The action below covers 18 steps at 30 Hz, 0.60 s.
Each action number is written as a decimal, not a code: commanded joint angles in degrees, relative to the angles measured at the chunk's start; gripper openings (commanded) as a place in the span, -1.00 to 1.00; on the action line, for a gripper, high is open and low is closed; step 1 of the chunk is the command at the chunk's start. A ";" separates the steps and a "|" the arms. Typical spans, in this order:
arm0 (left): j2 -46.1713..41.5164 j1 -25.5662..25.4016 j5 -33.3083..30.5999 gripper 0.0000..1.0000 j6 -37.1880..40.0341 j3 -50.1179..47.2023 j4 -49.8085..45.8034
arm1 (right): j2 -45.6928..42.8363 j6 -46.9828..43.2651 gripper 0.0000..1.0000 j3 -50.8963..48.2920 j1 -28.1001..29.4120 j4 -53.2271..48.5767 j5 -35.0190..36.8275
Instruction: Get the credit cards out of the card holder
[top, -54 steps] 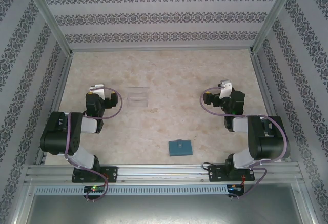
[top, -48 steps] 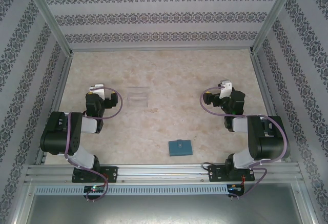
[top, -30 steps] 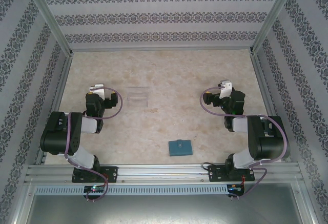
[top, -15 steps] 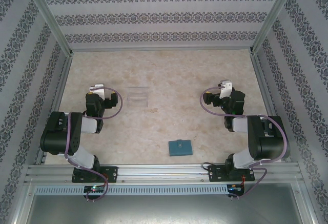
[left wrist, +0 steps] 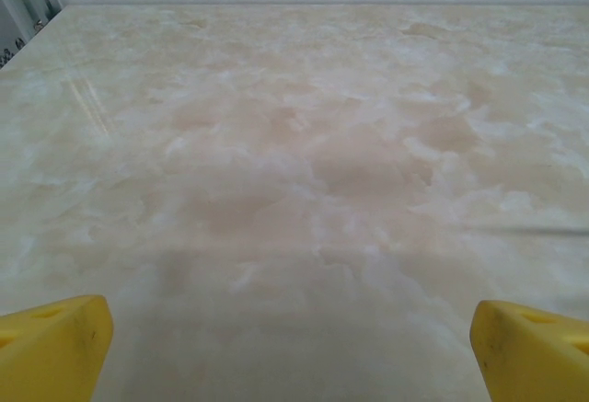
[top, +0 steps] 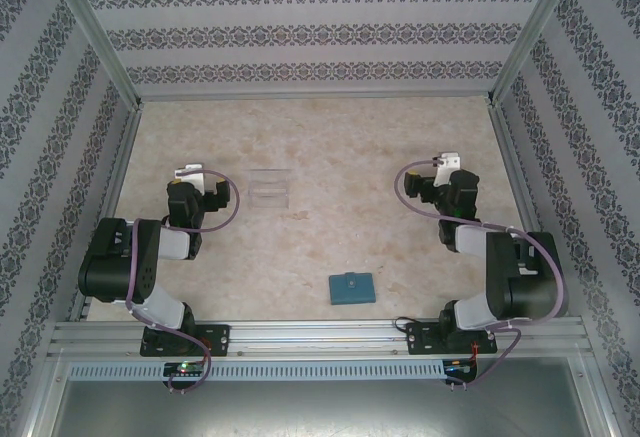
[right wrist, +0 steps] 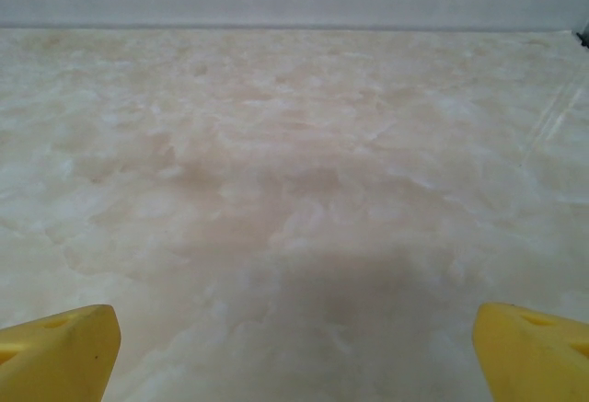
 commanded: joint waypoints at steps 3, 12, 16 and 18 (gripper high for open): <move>-5.23 -2.06 -4.94 1.00 1.18 6.11 -13.34 | -2.87 1.48 0.96 6.50 1.85 -13.96 3.33; -8.49 -7.91 -11.02 1.00 -2.79 18.57 -37.87 | -4.42 6.65 0.86 20.51 6.87 -40.19 4.61; -7.35 -10.33 -10.41 1.00 -8.02 27.00 -51.94 | -4.05 10.27 0.77 24.35 10.78 -46.64 4.29; -5.84 -11.45 -8.97 1.00 -10.08 31.88 -59.31 | -3.75 12.61 0.72 26.16 12.70 -49.46 4.38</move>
